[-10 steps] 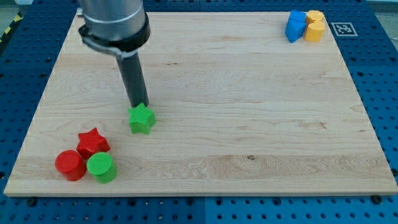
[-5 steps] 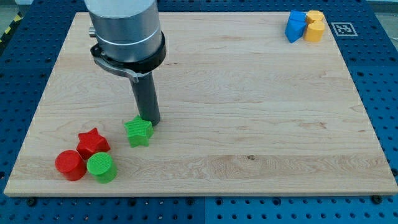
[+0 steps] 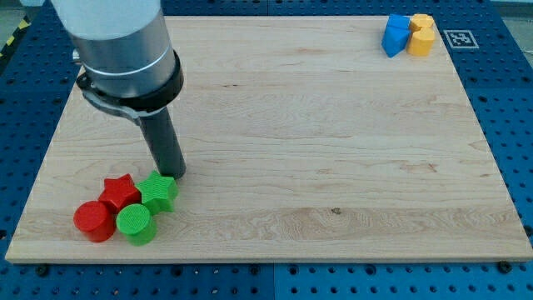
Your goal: Move the green star into the red star
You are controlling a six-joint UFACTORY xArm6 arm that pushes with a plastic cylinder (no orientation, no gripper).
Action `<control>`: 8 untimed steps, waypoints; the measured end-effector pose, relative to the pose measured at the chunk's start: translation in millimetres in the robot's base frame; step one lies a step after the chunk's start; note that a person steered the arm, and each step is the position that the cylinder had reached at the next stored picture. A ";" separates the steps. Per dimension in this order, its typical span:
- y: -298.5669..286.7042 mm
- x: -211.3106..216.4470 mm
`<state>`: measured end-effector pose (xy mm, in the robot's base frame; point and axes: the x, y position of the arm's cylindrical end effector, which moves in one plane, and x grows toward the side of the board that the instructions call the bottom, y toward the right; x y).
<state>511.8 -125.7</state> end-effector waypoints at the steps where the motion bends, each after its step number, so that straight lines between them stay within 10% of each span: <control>1: 13.7 -18.5; 4: 25.1 38.1; 8: 24.6 -43.7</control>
